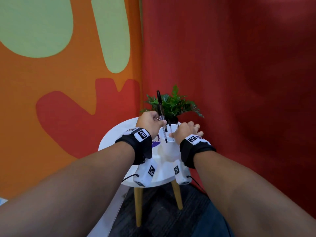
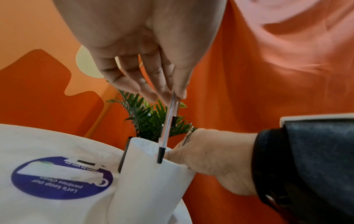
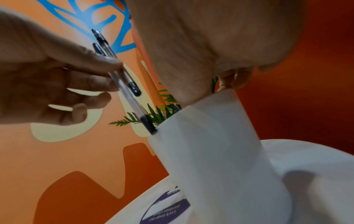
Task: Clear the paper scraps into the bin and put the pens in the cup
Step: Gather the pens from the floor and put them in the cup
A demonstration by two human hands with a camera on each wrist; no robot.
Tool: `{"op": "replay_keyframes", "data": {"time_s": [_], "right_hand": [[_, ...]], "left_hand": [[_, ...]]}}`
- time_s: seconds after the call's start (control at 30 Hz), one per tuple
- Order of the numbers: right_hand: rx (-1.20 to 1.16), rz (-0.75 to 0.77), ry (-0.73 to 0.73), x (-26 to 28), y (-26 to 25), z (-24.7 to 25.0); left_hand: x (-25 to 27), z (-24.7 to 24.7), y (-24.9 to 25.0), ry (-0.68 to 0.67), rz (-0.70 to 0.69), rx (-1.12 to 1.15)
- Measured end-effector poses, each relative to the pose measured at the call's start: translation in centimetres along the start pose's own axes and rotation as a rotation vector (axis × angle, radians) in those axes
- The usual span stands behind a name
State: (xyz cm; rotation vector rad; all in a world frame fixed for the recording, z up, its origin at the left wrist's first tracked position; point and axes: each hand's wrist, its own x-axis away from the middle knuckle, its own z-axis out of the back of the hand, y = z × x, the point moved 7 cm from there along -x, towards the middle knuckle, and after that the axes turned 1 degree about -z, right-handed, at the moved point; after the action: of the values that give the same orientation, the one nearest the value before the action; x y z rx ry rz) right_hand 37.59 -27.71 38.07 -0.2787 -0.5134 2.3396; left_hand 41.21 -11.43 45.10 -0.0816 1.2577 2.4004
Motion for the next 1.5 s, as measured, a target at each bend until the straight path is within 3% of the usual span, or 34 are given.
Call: {"op": "replay_keyframes", "data": {"time_s": [0.27,0.6,1.03,1.27,1.5], "right_hand": [[-0.138,-0.038,-0.006,-0.6,2.2,-0.2],[-0.265,-0.017,-0.05,-0.6,3.0,2.1],[-0.196,0.145,-0.114,0.0,1.3,2.0],[0.082,0.206,-0.105,0.1,-0.9,1.3],[0.148,0.173,-0.095,0.7,-1.8,-0.4]], "left_hand": [[-1.9,-3.0,-1.9,0.025,0.155,0.141],[-3.2,-3.5,-1.3,0.092,0.227,0.26],[-1.2,-5.2,-4.3,-0.009,0.436,-0.118],[-1.6,-4.6,-5.2,-0.072,0.34,-0.114],[0.0,-2.5,-5.6,-0.079,0.223,0.008]]}}
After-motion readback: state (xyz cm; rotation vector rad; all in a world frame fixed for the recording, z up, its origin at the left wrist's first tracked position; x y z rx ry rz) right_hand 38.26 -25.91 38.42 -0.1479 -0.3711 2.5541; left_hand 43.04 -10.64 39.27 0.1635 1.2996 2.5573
